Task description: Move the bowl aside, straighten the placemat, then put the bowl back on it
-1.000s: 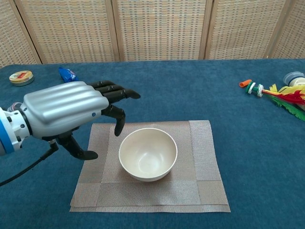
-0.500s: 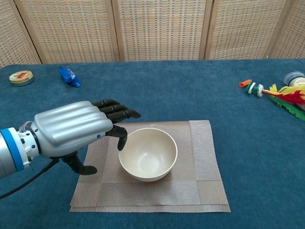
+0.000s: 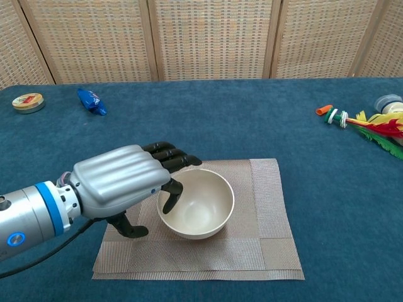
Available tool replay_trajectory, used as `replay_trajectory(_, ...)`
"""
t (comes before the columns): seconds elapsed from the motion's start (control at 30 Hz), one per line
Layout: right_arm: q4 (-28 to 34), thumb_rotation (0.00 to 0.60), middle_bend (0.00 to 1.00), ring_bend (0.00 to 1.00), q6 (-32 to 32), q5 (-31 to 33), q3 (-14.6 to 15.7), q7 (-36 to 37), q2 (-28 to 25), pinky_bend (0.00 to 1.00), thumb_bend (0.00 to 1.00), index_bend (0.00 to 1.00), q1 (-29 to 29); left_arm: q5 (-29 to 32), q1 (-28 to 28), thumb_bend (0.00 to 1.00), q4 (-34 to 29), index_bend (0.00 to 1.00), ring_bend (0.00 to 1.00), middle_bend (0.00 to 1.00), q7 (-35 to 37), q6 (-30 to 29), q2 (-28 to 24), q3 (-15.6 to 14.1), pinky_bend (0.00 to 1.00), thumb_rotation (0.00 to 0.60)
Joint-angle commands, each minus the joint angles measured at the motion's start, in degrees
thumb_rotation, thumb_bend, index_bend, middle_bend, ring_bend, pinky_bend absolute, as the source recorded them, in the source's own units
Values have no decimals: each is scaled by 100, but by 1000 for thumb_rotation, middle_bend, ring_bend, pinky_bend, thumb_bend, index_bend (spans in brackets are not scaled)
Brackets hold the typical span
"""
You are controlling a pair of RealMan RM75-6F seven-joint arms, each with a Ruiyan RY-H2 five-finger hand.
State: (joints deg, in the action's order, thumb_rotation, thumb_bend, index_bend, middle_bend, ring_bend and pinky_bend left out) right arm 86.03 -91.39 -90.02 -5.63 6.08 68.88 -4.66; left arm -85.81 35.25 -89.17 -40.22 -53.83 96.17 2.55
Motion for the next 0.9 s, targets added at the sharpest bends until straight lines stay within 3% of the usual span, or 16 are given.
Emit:
replay_trajectory(0.03,1,600,0,0,-15,10,-10,30,-8,105,155,174,5,100,54,307,121,558,0,0,-52,45,141,17,0,600)
replay_trajectory(0.2,-8,600,0,0,-10,30,-24,126,-26,106,156,174,2,134,81,572,208,654,0,0,-61,-7,253,9,0,600)
replay_trajectory(0.6,15,600,0,0,-11,9,-6,169,-47,106,156,175,6,18,34,641,297,734,0,0,168,-344,102,-83,0,600)
replay_trajectory(0.9,45,600,0,0,-26,17,-5,139,-69,106,156,175,20,-216,-152,642,310,733,0,0,810,-883,-696,-108,0,600)
